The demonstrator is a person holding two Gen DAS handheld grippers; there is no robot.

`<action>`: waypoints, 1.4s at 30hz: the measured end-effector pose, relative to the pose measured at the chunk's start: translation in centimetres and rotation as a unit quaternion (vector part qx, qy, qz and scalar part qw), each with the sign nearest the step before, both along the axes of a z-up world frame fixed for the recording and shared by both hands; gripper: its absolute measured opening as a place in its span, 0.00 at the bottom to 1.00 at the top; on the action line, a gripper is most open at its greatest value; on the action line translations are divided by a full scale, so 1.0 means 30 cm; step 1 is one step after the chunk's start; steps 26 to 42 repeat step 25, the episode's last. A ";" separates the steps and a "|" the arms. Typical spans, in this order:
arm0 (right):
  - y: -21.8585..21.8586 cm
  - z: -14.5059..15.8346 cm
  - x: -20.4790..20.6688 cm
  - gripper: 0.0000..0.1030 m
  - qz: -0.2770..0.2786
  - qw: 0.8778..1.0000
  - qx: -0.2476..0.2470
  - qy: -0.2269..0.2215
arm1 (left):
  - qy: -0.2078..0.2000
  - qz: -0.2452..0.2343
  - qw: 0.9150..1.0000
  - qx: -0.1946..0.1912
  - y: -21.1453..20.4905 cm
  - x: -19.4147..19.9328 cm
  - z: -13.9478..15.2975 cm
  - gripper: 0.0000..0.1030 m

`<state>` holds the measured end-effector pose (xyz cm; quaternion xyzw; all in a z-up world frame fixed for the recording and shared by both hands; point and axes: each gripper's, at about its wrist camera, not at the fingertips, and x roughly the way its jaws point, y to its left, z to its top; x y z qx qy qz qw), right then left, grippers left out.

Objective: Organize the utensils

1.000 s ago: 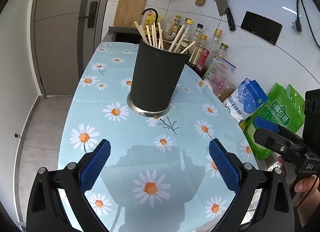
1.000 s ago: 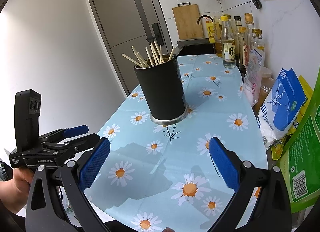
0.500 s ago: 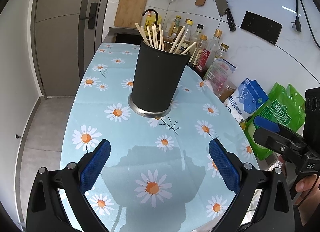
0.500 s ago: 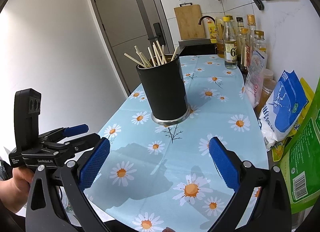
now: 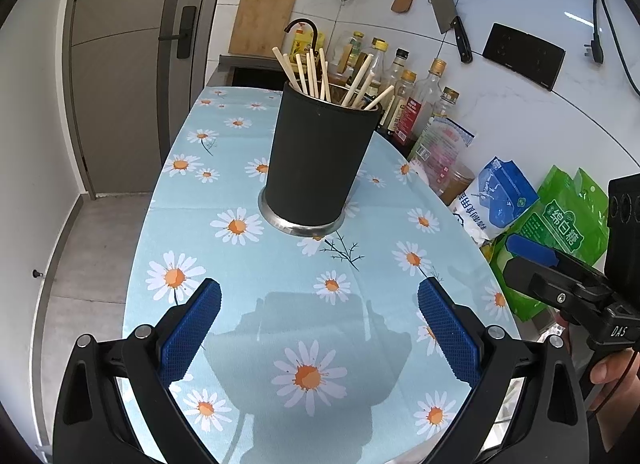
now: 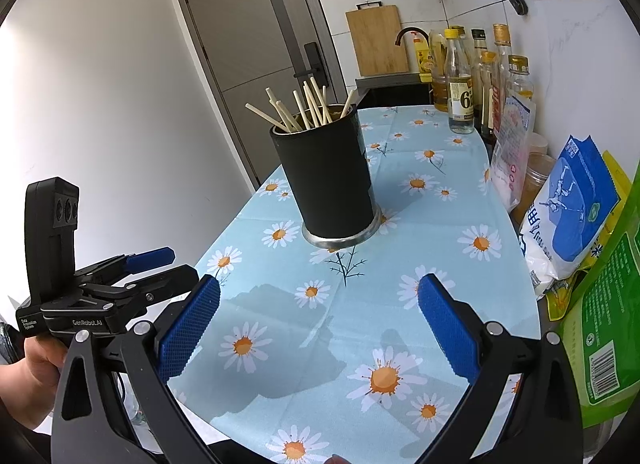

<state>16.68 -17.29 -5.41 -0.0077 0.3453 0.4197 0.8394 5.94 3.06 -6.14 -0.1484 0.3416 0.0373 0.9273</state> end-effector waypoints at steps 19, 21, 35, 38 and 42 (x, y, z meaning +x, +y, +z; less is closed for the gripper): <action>-0.011 -0.003 0.015 0.95 -0.005 1.000 0.002 0.008 | 0.003 -0.003 1.000 0.004 -0.019 0.017 -0.004 0.94; -0.012 -0.003 0.017 0.95 -0.005 1.000 0.001 0.007 | 0.004 -0.002 1.000 0.003 -0.017 0.020 -0.007 0.94; -0.014 -0.002 0.021 0.95 -0.006 1.000 0.002 0.009 | 0.003 -0.004 1.000 0.002 -0.018 0.026 -0.004 0.94; -0.014 -0.002 0.021 0.95 -0.006 1.000 0.002 0.009 | 0.003 -0.004 1.000 0.002 -0.018 0.026 -0.004 0.94; -0.014 -0.002 0.021 0.95 -0.006 1.000 0.002 0.009 | 0.003 -0.004 1.000 0.002 -0.018 0.026 -0.004 0.94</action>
